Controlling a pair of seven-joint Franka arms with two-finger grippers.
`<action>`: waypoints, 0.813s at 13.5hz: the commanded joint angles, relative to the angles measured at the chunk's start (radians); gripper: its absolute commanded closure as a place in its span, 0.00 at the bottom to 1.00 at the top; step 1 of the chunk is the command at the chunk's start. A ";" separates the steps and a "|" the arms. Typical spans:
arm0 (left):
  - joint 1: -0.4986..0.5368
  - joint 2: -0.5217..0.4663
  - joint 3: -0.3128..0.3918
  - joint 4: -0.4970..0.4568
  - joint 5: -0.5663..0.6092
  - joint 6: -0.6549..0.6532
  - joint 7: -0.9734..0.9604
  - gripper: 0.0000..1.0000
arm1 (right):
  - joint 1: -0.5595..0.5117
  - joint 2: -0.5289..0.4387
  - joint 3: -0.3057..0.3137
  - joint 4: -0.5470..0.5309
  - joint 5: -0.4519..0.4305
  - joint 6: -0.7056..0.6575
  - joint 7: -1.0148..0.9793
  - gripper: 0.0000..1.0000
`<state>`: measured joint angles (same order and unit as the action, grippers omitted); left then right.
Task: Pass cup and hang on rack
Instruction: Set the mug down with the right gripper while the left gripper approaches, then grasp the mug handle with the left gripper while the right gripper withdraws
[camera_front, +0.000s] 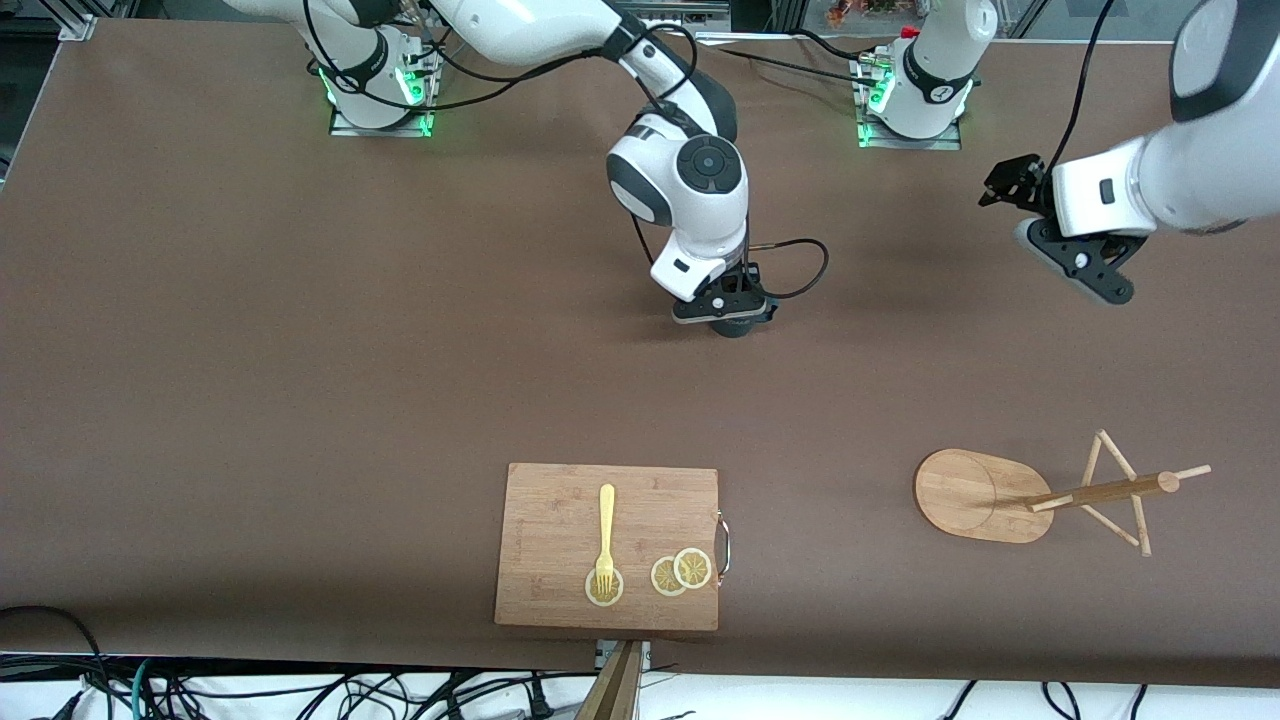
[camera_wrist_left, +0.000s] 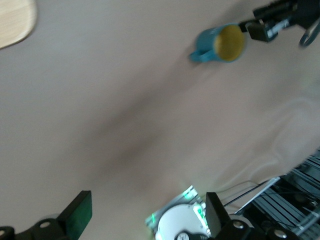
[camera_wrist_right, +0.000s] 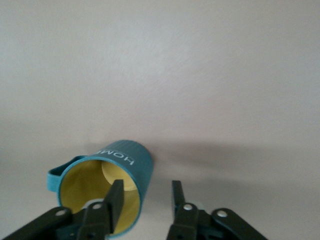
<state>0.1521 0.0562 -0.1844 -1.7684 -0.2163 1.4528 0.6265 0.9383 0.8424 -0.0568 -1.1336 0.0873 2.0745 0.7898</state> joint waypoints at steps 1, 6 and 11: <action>0.131 -0.001 -0.006 -0.175 -0.190 0.139 0.400 0.00 | -0.100 -0.136 0.020 -0.020 0.034 -0.106 -0.020 0.00; 0.187 0.082 -0.006 -0.322 -0.507 0.262 0.923 0.00 | -0.373 -0.324 -0.026 -0.035 0.069 -0.370 -0.214 0.00; 0.169 0.252 -0.046 -0.451 -0.868 0.446 1.520 0.00 | -0.516 -0.609 -0.156 -0.252 0.124 -0.526 -0.492 0.00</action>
<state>0.3255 0.2535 -0.2170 -2.1755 -0.9776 1.8459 1.9625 0.4049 0.3996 -0.1615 -1.2062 0.1985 1.5622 0.3694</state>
